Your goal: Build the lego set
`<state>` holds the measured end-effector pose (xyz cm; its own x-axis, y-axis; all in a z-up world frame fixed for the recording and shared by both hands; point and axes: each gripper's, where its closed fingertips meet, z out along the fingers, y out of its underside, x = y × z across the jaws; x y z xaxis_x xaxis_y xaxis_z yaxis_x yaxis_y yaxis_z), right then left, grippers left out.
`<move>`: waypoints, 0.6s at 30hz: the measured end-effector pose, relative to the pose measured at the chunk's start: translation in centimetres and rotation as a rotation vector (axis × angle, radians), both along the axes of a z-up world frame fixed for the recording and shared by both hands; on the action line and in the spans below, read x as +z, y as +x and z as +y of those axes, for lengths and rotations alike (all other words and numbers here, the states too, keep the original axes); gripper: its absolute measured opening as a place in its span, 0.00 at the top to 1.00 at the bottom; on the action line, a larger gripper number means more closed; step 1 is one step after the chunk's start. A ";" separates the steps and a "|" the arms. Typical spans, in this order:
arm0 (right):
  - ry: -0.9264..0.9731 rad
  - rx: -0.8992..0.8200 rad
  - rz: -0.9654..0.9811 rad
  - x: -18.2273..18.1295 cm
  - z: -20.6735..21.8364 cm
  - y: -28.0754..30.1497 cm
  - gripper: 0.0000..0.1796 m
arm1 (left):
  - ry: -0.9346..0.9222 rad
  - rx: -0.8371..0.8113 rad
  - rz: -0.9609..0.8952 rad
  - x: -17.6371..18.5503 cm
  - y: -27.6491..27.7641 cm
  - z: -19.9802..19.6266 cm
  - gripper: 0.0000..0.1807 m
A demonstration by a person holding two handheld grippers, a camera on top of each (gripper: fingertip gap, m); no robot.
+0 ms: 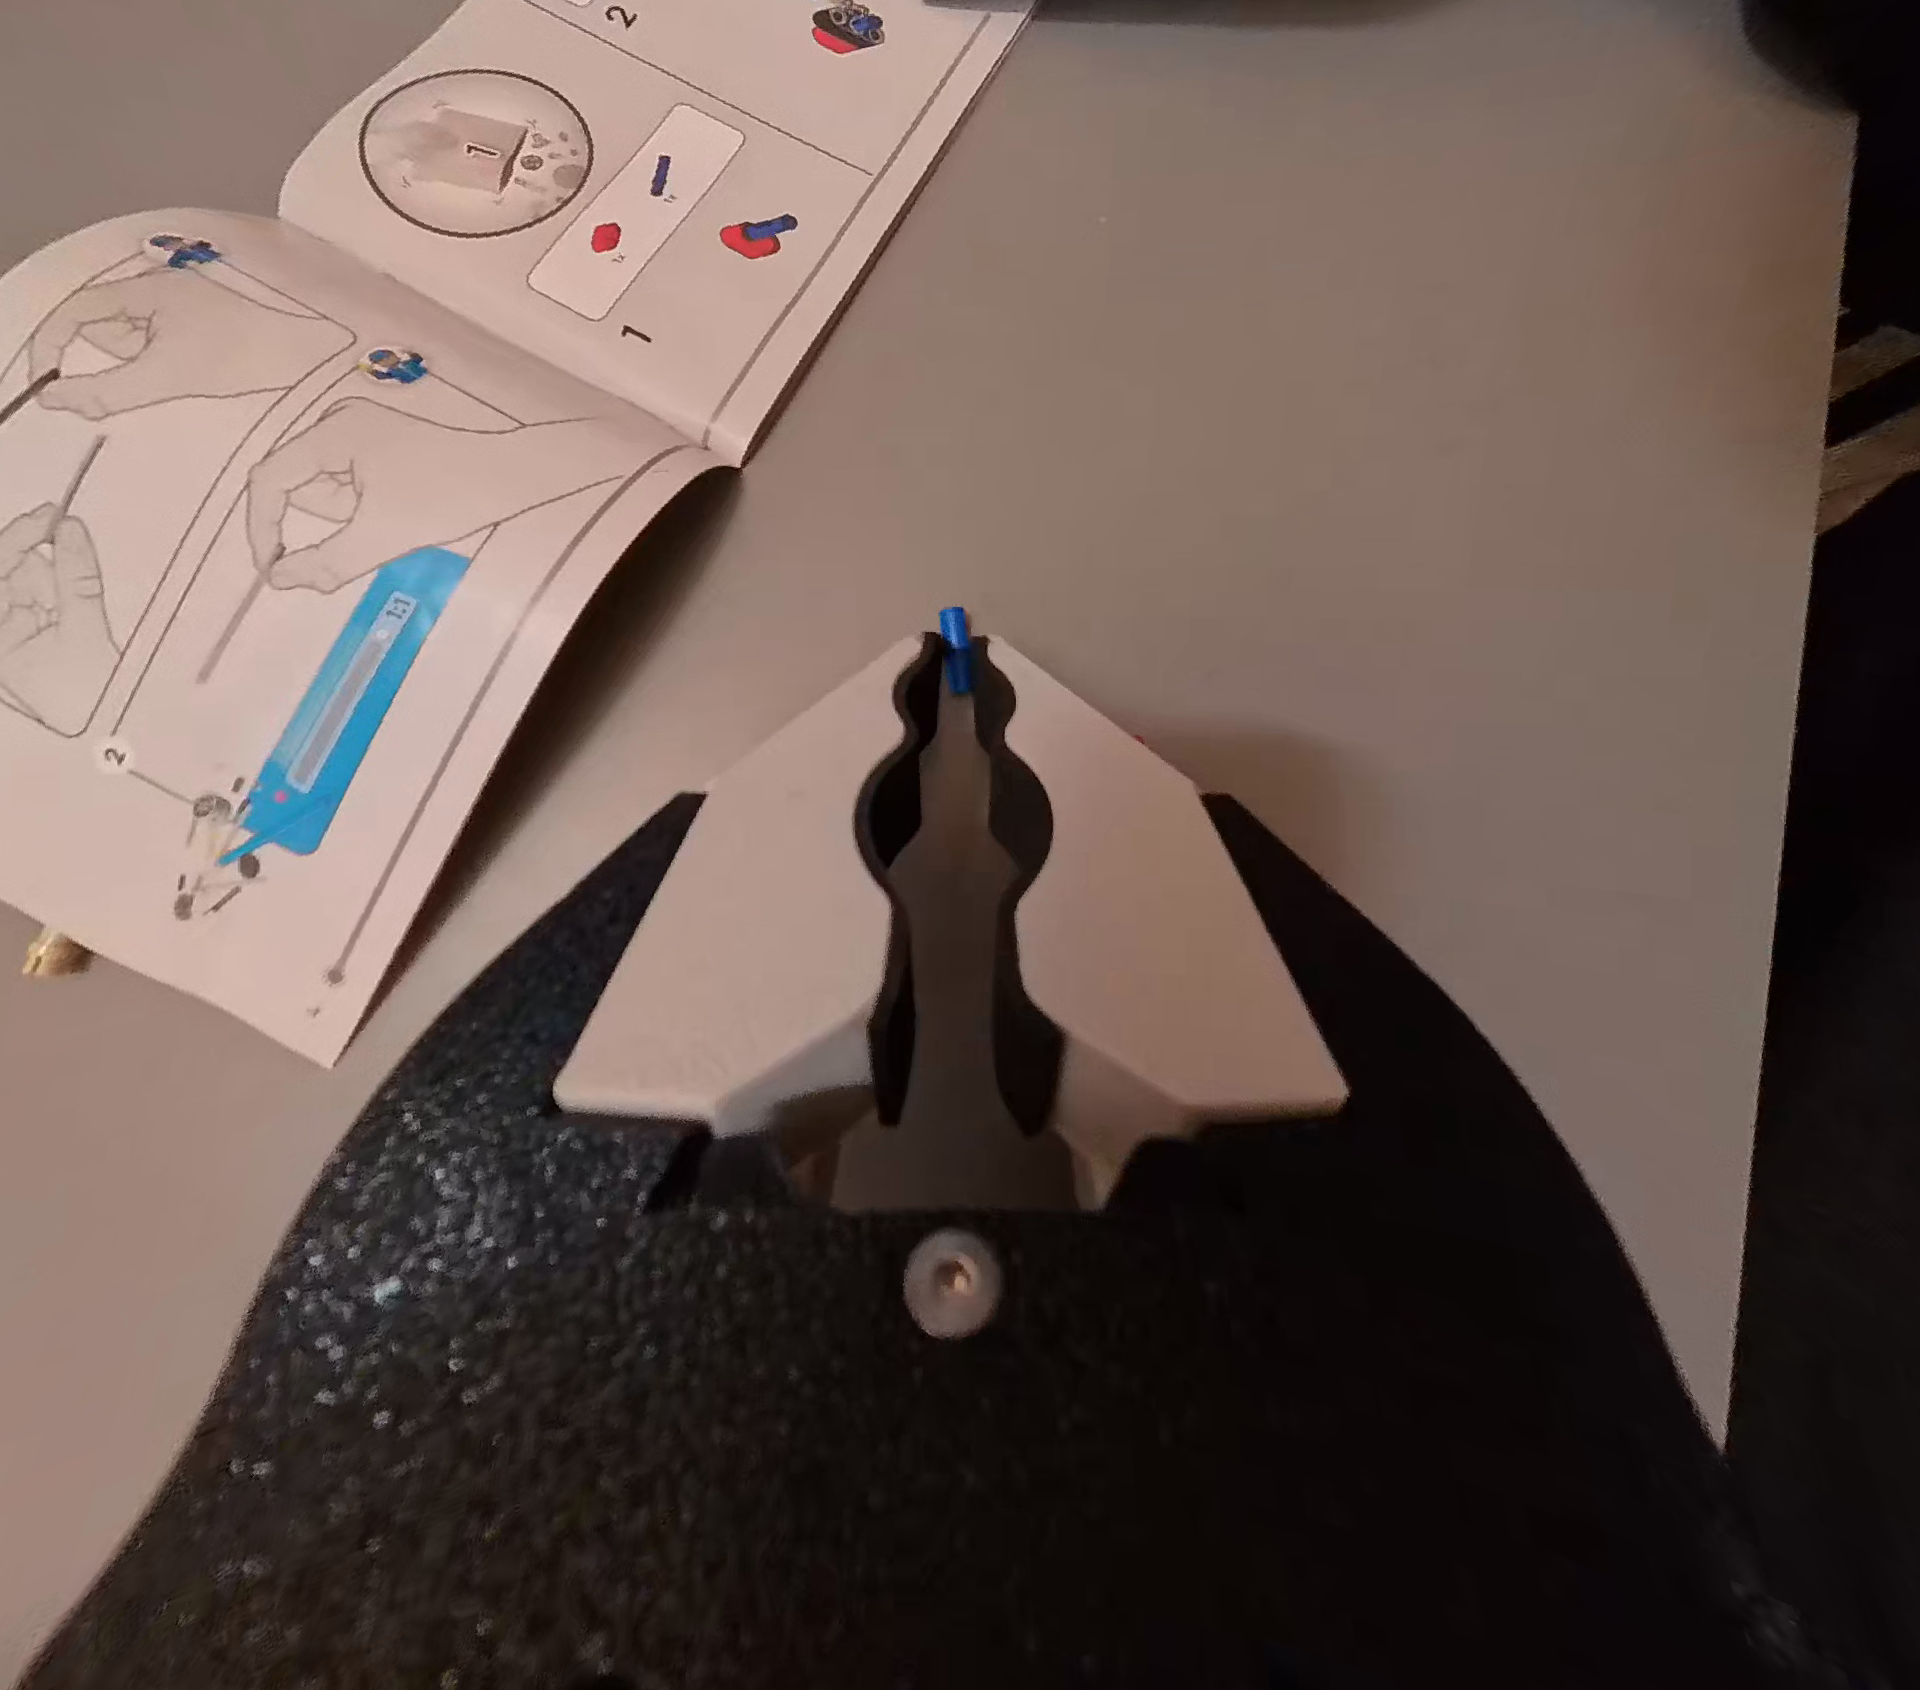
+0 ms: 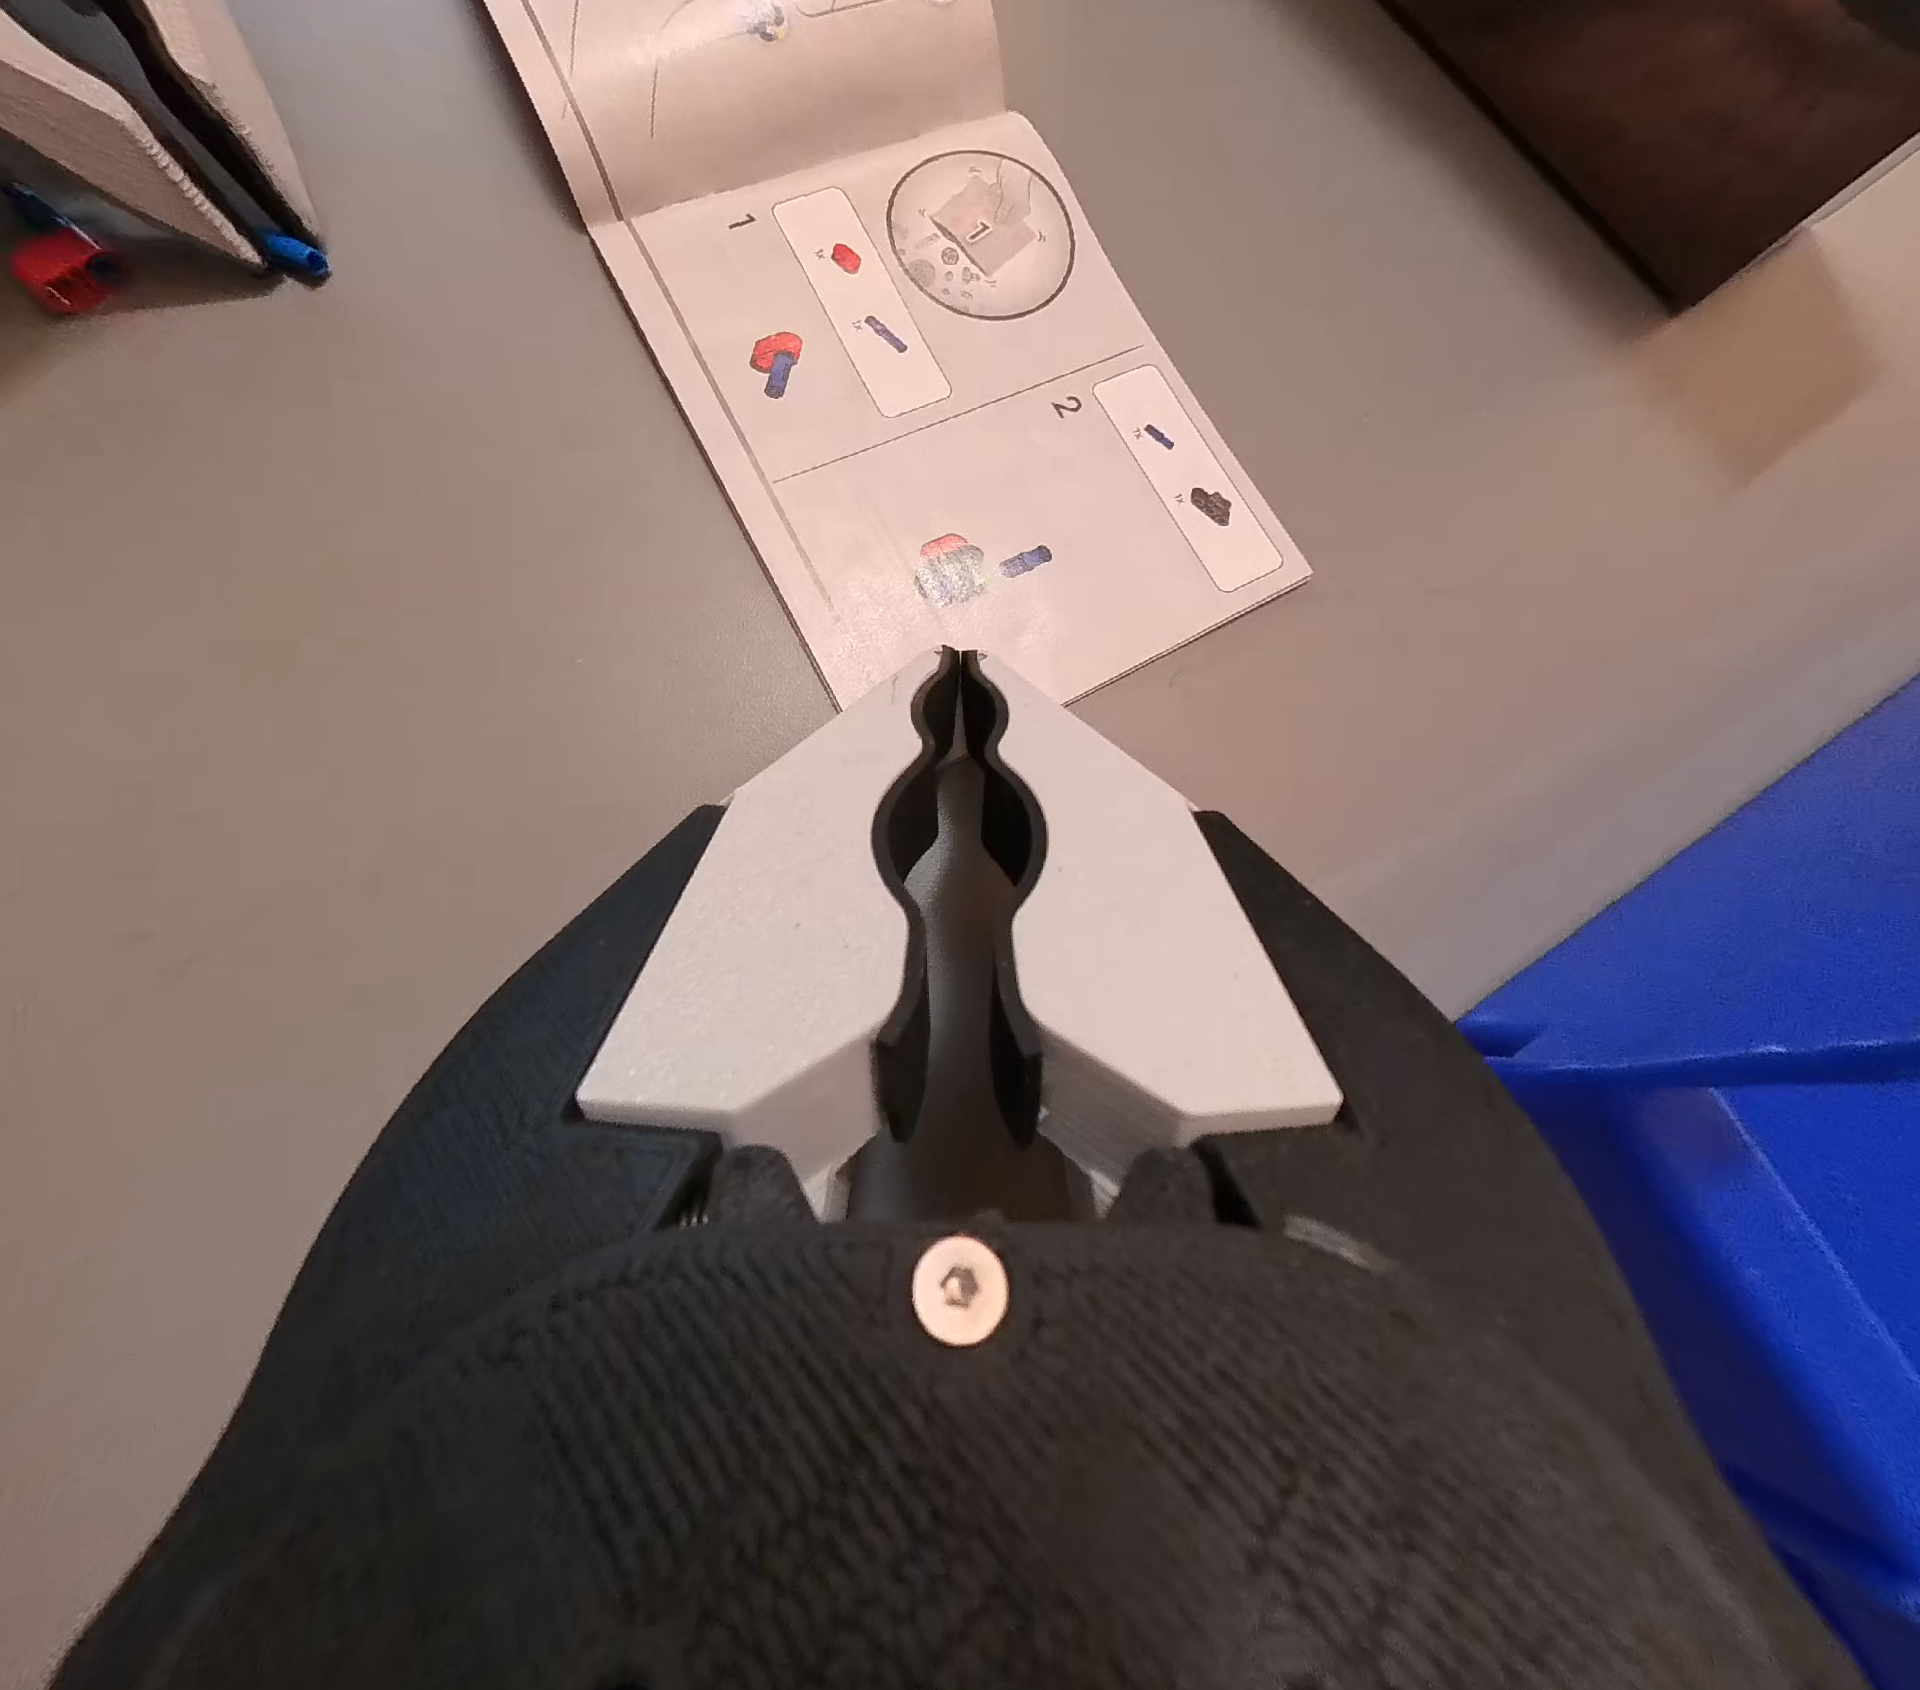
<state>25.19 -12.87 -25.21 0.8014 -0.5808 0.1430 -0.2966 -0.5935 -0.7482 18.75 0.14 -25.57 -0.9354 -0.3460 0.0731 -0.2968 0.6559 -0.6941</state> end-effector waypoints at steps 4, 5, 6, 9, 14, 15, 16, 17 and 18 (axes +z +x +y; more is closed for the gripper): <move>-0.004 0.000 -0.005 0.0 0.0 0.0 1.00 | -0.042 0.014 0.022 0.1 -0.3 0.0 0.95; -0.004 0.000 -0.006 0.0 0.0 0.0 1.00 | -0.050 0.016 0.027 0.1 -0.4 0.0 0.95; -0.003 0.000 -0.005 0.0 0.0 0.0 1.00 | -0.056 0.020 0.027 0.1 -0.3 0.1 0.94; -0.001 0.000 -0.002 0.0 0.0 0.0 1.00 | -0.090 0.037 -0.001 1.0 0.1 0.3 0.94; -0.005 0.000 -0.006 0.0 0.0 0.0 1.00 | -0.143 0.096 -0.075 3.2 1.3 1.8 0.94; -0.004 0.000 -0.006 0.0 0.0 0.0 1.00 | -0.150 0.116 -0.095 3.6 1.7 2.4 0.94; -0.004 0.000 -0.006 0.0 0.0 0.0 1.00 | -0.157 0.139 -0.111 4.2 2.1 3.3 0.94; -0.005 0.000 -0.006 0.0 0.0 0.0 1.00 | -0.162 0.167 -0.126 4.8 2.5 4.3 0.95; -0.006 0.000 -0.007 0.0 0.0 0.0 1.00 | -0.164 0.199 -0.143 5.4 3.0 5.5 0.95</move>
<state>25.17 -12.87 -25.20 0.8004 -0.5798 0.1522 -0.2909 -0.5977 -0.7471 21.78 5.60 -20.21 -0.8549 -0.5185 0.0153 -0.2999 0.4700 -0.8302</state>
